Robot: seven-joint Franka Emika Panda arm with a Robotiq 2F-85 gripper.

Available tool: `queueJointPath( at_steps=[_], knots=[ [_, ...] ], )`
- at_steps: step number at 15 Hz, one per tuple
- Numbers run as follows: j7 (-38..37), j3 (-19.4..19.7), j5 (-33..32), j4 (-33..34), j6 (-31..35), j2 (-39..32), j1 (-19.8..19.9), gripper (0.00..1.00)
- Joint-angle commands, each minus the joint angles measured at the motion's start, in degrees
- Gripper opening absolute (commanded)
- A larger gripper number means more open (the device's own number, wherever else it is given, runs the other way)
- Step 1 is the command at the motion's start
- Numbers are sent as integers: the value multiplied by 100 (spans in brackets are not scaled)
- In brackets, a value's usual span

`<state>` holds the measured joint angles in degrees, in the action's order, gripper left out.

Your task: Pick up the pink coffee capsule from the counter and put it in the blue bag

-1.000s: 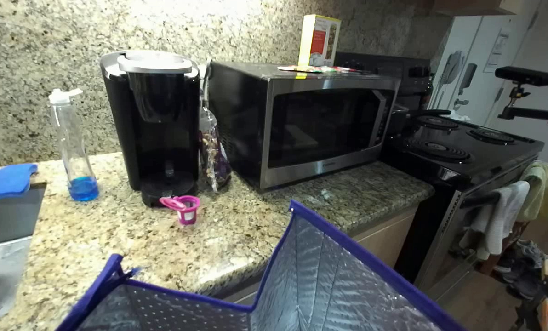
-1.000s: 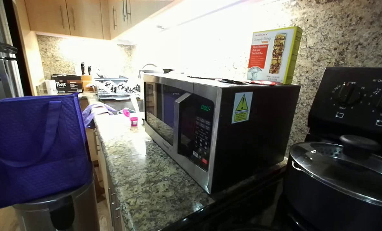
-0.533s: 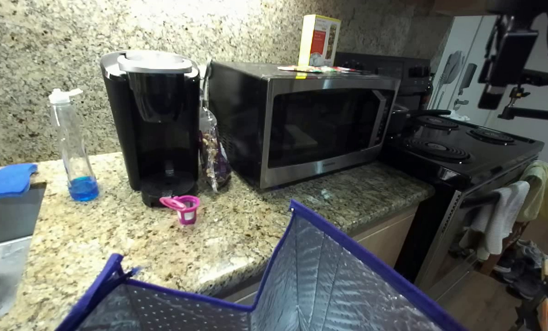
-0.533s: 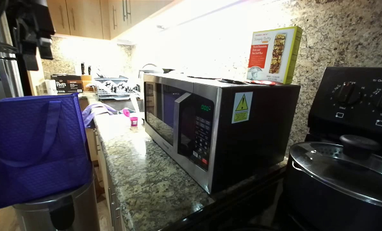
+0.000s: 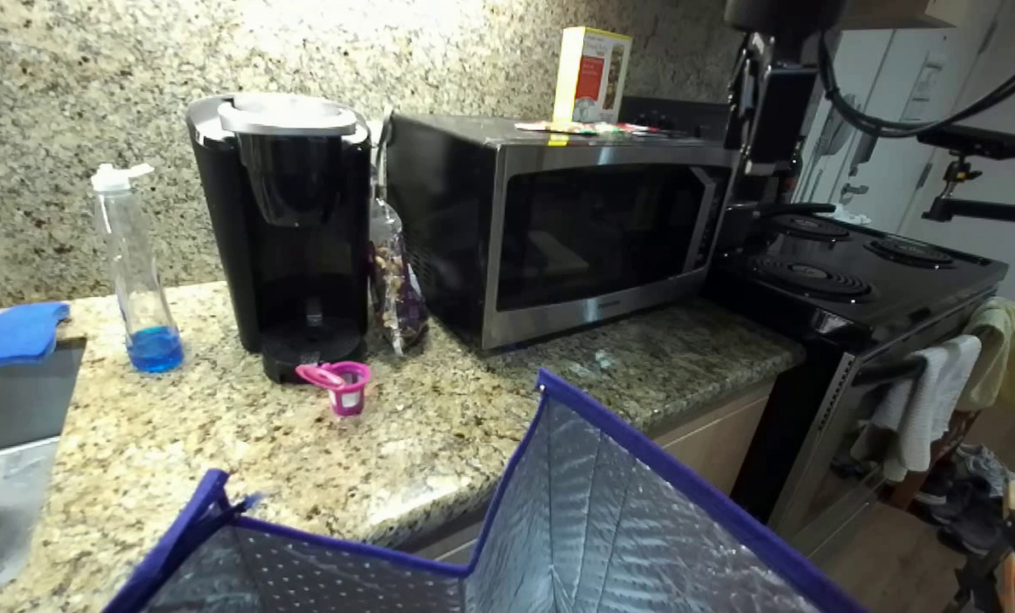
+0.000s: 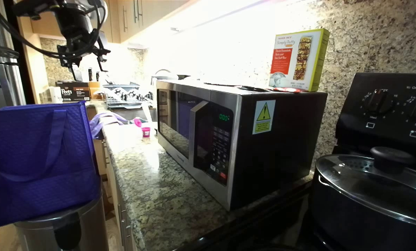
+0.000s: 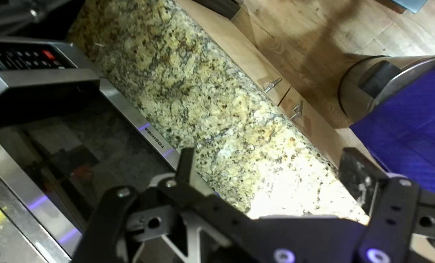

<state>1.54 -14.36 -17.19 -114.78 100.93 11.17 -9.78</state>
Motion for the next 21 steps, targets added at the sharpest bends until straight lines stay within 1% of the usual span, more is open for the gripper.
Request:
queueJointPath(
  at_steps=[1, 7, 9, 12, 13, 15, 17, 21],
  knots=[
    [56, 45, -16, 122, 0, -141, -103, 100],
    [59, 67, -14, 169, 2, -221, -125, 100],
    [144, 93, -57, 168, 247, -334, -113, 100],
    [249, 106, -172, 502, 609, -760, -102, 100],
    [86, 107, -146, 736, 628, -980, -90, 100],
    [157, 120, -130, 1179, 714, -1391, -118, 100],
    [327, 106, -190, 1719, 840, -1861, -184, 100],
    [803, 79, -255, 3024, 752, -2912, -449, 100]
  ],
)
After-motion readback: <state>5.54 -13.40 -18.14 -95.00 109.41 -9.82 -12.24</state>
